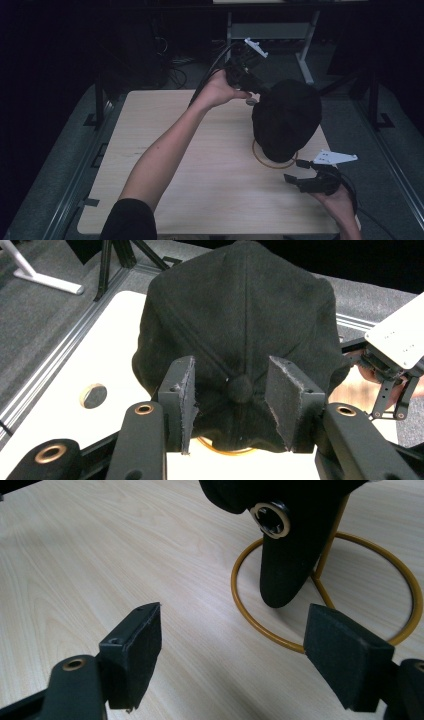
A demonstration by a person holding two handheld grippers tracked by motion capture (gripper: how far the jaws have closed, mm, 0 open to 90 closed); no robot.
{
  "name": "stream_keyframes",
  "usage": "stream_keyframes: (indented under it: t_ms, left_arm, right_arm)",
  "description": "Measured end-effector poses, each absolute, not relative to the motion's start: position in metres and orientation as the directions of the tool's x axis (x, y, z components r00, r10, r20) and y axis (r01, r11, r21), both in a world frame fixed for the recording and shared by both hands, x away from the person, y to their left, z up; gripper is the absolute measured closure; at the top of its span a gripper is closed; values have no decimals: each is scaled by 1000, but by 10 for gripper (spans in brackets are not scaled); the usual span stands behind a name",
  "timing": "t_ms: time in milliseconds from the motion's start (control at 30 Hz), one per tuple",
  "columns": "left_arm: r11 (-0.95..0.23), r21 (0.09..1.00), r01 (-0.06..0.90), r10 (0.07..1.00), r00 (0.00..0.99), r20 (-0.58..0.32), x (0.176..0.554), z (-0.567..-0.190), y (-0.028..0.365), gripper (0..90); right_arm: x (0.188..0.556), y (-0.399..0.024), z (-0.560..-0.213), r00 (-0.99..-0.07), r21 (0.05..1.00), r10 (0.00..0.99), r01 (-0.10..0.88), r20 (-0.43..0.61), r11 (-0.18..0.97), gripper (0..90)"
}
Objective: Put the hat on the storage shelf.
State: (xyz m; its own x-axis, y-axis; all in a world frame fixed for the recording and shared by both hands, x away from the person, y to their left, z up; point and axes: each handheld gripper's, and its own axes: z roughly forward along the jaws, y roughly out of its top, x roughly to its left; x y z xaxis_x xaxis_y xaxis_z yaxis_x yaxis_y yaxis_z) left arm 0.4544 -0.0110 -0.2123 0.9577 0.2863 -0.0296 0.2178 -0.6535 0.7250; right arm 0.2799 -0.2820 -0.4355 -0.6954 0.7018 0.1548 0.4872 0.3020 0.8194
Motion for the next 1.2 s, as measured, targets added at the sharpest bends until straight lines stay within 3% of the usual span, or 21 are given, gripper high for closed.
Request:
stream_keyframes:
  t_ms: [1200]
  left_arm:
    - [-601,735,313,395,916,-67,423,-256,53,426]
  right_arm:
    - [279,-269,-441,-715,797,684,495,147,346,205]
